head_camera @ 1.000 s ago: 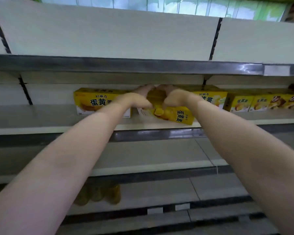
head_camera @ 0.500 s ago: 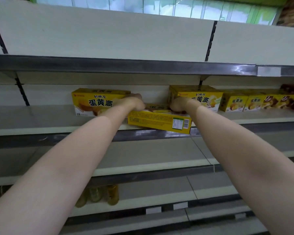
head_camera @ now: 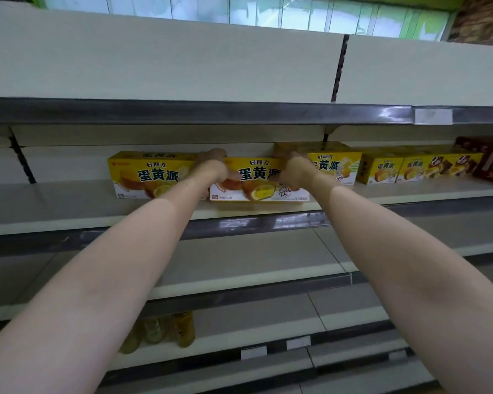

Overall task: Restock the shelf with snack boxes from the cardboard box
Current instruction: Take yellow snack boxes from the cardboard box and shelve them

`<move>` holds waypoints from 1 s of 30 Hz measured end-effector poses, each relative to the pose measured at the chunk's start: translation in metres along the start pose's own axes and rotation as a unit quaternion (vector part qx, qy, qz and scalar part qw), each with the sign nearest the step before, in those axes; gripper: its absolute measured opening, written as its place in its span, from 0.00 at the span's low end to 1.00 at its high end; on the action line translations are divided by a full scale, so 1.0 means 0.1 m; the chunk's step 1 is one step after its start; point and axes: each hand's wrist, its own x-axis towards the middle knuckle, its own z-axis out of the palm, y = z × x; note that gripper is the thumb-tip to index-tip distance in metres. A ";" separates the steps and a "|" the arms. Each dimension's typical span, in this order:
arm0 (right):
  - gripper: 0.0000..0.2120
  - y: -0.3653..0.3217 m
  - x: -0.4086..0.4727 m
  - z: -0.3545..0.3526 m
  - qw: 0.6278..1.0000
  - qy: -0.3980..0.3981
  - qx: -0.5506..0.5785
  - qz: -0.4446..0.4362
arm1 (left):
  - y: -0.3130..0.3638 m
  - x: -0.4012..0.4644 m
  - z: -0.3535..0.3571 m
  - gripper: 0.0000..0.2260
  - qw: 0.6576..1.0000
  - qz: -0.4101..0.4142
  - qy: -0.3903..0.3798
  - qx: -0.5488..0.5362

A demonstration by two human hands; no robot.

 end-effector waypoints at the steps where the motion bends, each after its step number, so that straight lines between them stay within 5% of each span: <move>1: 0.40 0.00 0.01 0.02 1.000 0.006 -0.002 0.002 | 0.01 0.00 0.01 0.34 1.000 0.002 0.019 0.009; 9: 0.41 0.13 0.05 -0.05 0.998 0.066 -0.018 -0.003 | 0.25 -0.02 0.16 0.33 0.996 0.023 0.069 0.057; 17: 0.37 0.85 0.05 -0.20 0.991 0.115 -0.064 0.021 | 0.68 -0.05 0.60 0.31 0.987 0.151 0.058 -0.002; 24: 0.37 1.25 0.18 -0.27 0.985 0.120 -0.120 0.029 | 1.04 0.01 0.92 0.25 0.983 0.172 0.051 -0.035; 30: 0.39 1.50 0.40 -0.36 0.989 0.116 -0.088 0.034 | 1.37 0.18 1.17 0.33 0.990 0.137 0.041 0.009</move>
